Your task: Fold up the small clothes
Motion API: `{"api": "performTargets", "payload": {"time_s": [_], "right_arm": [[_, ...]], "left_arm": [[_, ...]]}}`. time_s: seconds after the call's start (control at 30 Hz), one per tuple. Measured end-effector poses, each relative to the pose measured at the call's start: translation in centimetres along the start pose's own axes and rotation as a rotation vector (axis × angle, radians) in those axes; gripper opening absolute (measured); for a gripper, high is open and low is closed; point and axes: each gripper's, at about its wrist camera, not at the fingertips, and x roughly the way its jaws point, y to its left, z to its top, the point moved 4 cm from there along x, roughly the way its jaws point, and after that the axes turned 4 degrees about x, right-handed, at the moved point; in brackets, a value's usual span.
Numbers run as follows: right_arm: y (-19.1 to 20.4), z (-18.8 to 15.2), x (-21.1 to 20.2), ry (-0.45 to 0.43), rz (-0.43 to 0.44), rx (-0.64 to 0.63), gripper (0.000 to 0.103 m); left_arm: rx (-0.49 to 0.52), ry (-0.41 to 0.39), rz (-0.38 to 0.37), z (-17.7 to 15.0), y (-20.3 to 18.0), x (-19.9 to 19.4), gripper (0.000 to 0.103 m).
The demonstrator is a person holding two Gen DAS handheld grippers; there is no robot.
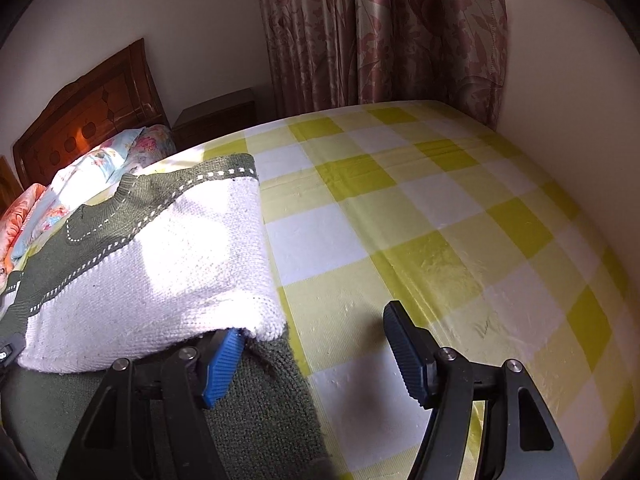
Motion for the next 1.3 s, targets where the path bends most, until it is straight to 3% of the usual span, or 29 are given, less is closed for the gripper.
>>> {"api": "performTargets", "payload": {"time_s": [0.07, 0.13, 0.2, 0.33, 0.4, 0.43, 0.5, 0.63, 0.67, 0.73, 0.77, 0.83, 0.87, 0.97, 1.03, 1.13, 1.3], "right_arm": [[0.2, -0.1, 0.2, 0.013, -0.004, -0.013, 0.103], [0.4, -0.7, -0.2, 0.033, -0.005, -0.049, 0.103], [-0.1, -1.4, -1.5, 0.025, 0.05, -0.04, 0.103], [-0.8, -0.6, -5.6, -0.14, 0.097, -0.049, 0.103], [-0.4, 1.1, -6.3, -0.178, 0.143, -0.052, 0.103], [0.1, 2.1, -6.2, -0.18, 0.167, -0.06, 0.103], [2.0, 4.1, -5.2, -0.163, 0.199, -0.089, 0.103], [7.3, 7.0, -1.2, -0.08, 0.252, -0.179, 0.103], [8.6, 7.5, 0.0, -0.046, 0.265, -0.19, 0.065], [11.0, 8.1, 2.6, 0.035, 0.301, -0.202, 0.051], [12.1, 8.3, 3.8, 0.068, 0.317, -0.207, 0.051], [13.7, 8.6, 5.7, 0.119, 0.331, -0.208, 0.058], [14.3, 8.8, 6.6, 0.142, 0.336, -0.197, 0.103], [14.5, 9.3, 10.1, 0.249, 0.306, -0.146, 0.103], [14.0, 10.3, 11.0, 0.242, 0.272, -0.111, 0.103], [13.2, 11.3, 11.8, 0.276, 0.306, -0.009, 0.103], [14.1, 11.4, 12.0, 0.253, 0.286, -0.038, 0.103]], "left_arm": [[-0.003, 0.013, 0.009, -0.2, 0.1, 0.0, 0.011], [0.003, -0.03, 0.014, -0.2, -0.1, -0.9, 0.011], [0.014, -0.123, 0.028, -0.1, -0.5, -2.7, 0.014], [0.047, -0.414, 0.109, 0.6, -1.2, -7.8, 0.031], [0.058, -0.474, 0.086, 0.7, -1.6, -8.8, 0.034], [0.072, -0.458, 0.061, 0.6, -1.8, -8.4, 0.039], [0.108, -0.336, 0.014, 0.6, -2.5, -6.0, 0.041], [0.092, 0.036, -0.058, -0.3, -2.7, 0.9, 0.039], [0.086, 0.029, -0.065, -0.1, -2.5, 1.0, 0.04], [0.045, 0.016, -0.082, -0.1, -1.8, 0.8, 0.04], [0.035, 0.015, -0.097, -0.1, -1.5, 0.7, 0.04], [0.034, 0.017, -0.1, -0.1, -1.5, 0.8, 0.04], [0.043, 0.018, -0.091, -0.1, -1.6, 0.8, 0.04], [0.053, 0.019, -0.082, -0.3, -2.0, 0.9, 0.04], [0.046, 0.019, -0.091, -0.2, -1.8, 1.0, 0.04], [0.047, 0.019, -0.091, -0.3, -1.7, 0.9, 0.04], [0.047, 0.019, -0.092, -0.4, -1.6, 0.6, 0.04]]}}
